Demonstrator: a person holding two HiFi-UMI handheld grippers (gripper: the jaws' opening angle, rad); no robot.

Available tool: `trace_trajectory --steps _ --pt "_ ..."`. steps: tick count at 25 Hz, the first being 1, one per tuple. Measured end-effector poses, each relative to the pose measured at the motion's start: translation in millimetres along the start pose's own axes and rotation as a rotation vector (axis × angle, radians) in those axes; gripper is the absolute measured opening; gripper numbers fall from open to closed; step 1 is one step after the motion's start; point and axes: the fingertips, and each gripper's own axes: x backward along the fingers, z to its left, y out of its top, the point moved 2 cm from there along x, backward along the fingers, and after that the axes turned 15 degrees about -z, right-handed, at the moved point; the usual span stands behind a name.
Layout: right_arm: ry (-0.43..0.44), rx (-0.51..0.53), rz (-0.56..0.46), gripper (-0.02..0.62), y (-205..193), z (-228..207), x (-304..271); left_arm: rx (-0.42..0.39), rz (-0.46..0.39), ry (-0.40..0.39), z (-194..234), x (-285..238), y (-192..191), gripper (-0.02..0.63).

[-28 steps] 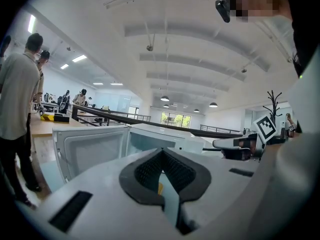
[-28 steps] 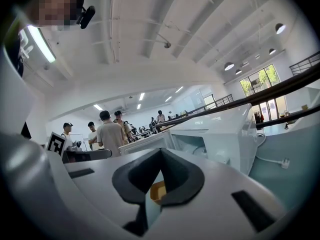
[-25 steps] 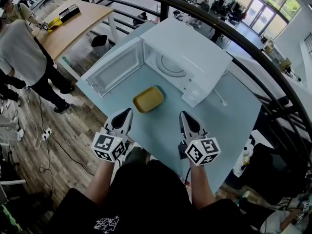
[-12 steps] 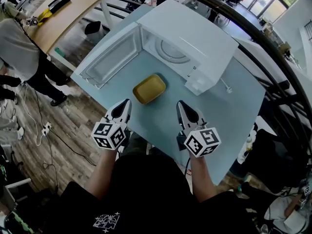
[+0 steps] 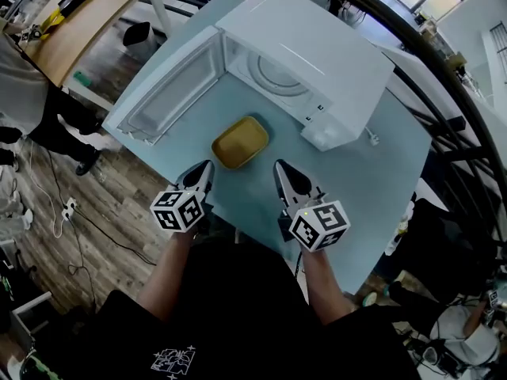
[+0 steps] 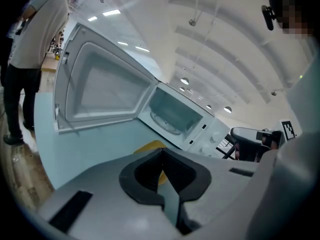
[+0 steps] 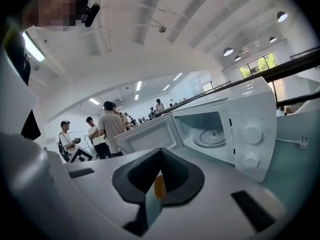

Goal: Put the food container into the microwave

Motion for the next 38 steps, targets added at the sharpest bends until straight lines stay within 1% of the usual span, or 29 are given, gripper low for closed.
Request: trace_trajectory --steps 5,7,13,19,21,24,27,33,38 --pt "-0.008 -0.021 0.036 0.006 -17.2 -4.1 -15.5 0.031 0.059 0.003 16.8 -15.9 -18.9 0.006" --pt "-0.013 -0.028 0.049 0.006 -24.7 -4.9 -20.9 0.056 0.080 0.009 23.0 -19.6 -25.9 0.008" --pt "-0.007 -0.013 0.093 0.006 -47.4 -5.3 -37.5 0.123 0.134 0.013 36.0 -30.4 -43.2 0.008" --pt "-0.011 -0.025 0.100 0.006 -52.8 -8.6 -46.1 0.238 0.175 0.014 44.6 -39.0 -56.2 0.008" --pt "-0.021 -0.029 0.102 0.006 -54.8 -11.0 -46.5 0.283 0.184 0.021 47.2 -40.0 -60.1 0.022" --pt "-0.035 -0.032 0.106 0.006 -57.0 -14.5 -46.9 0.359 0.189 0.026 50.0 -42.6 -64.1 0.054" --pt "-0.044 -0.037 0.107 0.006 -58.4 -16.9 -46.9 0.404 0.195 0.032 51.0 -45.1 -67.6 0.065" --pt "-0.050 -0.046 0.111 0.006 -61.2 -18.1 -48.0 0.530 0.185 0.053 55.3 -47.5 -71.5 0.078" --pt "-0.055 -0.045 0.114 0.006 -62.1 -21.3 -49.3 0.588 0.187 0.051 57.4 -50.8 -74.5 0.080"
